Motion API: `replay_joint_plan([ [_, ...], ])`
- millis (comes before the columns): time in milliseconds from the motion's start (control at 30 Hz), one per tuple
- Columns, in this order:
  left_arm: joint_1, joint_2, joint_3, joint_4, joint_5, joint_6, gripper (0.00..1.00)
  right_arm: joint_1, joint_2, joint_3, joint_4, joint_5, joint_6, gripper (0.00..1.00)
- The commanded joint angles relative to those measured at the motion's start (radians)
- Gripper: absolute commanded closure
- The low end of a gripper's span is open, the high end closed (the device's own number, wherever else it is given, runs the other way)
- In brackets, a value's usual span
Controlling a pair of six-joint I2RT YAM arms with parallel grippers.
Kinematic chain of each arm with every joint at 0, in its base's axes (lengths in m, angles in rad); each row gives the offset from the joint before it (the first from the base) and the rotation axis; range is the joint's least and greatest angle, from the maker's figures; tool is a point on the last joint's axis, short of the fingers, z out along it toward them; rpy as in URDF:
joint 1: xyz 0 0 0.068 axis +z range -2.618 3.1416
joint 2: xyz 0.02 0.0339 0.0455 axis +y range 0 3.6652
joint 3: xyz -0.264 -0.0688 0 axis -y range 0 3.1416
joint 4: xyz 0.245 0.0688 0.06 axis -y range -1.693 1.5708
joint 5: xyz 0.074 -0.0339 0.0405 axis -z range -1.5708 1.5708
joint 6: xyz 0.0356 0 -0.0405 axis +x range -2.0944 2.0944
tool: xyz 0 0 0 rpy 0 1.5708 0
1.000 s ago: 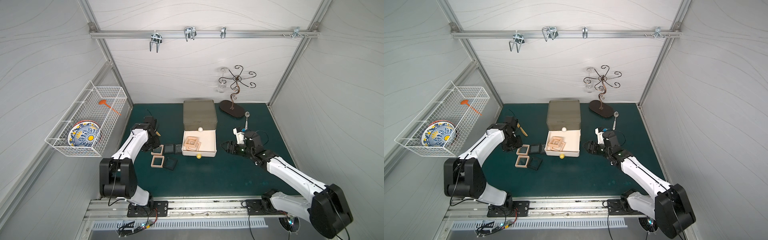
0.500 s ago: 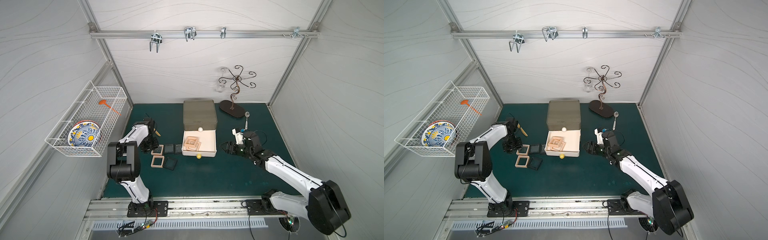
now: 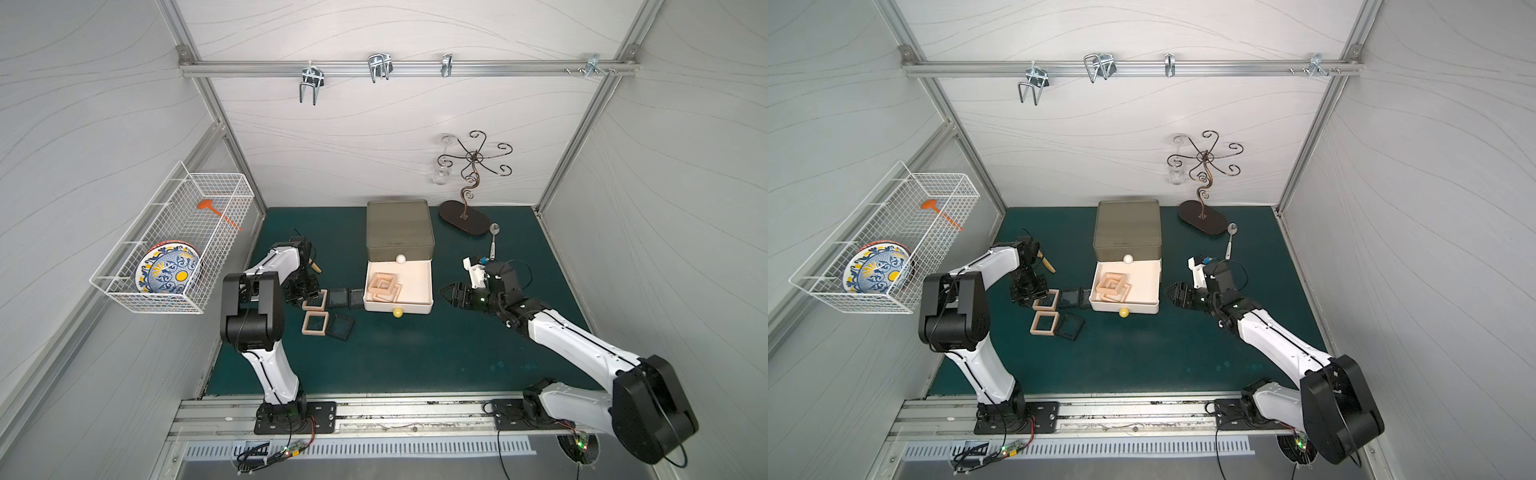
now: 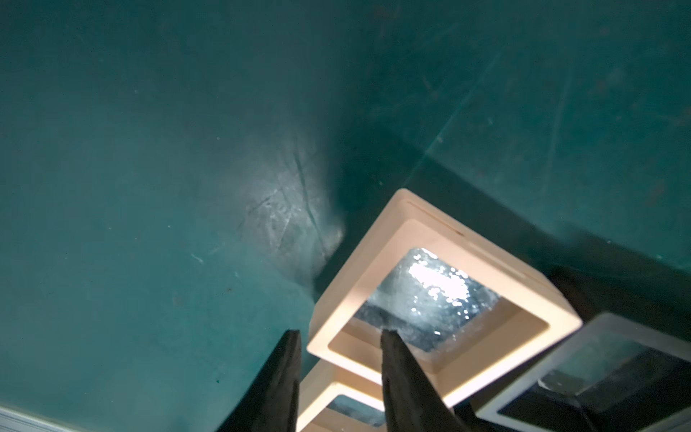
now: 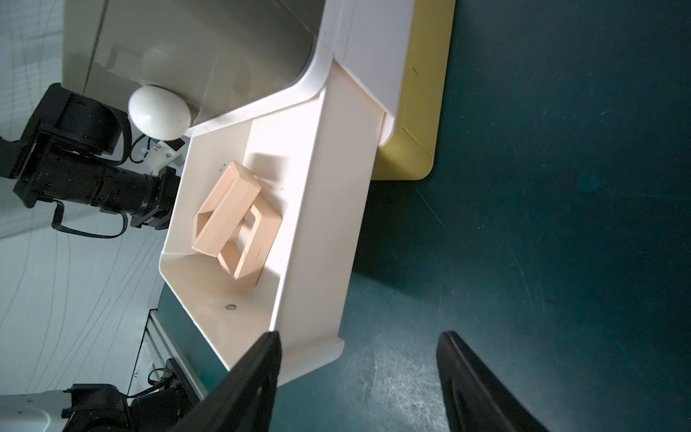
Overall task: Place the brooch boxes into the drawer by color
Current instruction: Pick up the brooch box from the center of the board.
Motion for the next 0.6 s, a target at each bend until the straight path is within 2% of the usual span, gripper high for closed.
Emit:
replay_joint_plan([
  [0,0.008,0.024,0.035,-0.013,-0.003,-0.002,0.61,-0.006,0.006,0.003,0.011,-0.017,-0.018,0.3],
  [567,0.013,0.033,0.024,-0.02,0.01,-0.005,1.0,-0.008,-0.006,-0.013,0.013,-0.017,-0.013,0.29],
])
